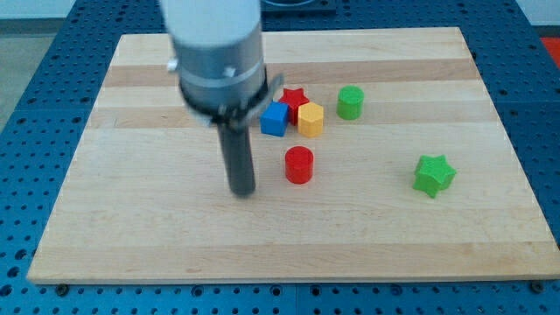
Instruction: Push the red circle below to the yellow heart
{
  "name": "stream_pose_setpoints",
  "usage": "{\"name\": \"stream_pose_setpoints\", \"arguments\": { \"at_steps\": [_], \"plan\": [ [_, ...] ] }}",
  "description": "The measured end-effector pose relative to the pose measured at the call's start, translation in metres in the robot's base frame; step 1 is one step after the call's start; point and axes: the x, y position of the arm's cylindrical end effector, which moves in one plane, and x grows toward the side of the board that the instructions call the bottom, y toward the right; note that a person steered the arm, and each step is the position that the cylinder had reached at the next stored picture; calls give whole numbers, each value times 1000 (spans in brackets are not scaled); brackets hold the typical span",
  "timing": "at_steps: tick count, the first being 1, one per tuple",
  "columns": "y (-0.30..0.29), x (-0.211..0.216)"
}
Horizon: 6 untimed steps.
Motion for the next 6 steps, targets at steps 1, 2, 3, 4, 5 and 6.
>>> {"name": "stream_pose_setpoints", "arguments": {
  "at_steps": [1,2,3,4,5,6],
  "plan": [
    [49,75],
    [131,33],
    [159,-14],
    [150,-36],
    [141,-36],
    [129,-33]
  ]
}}
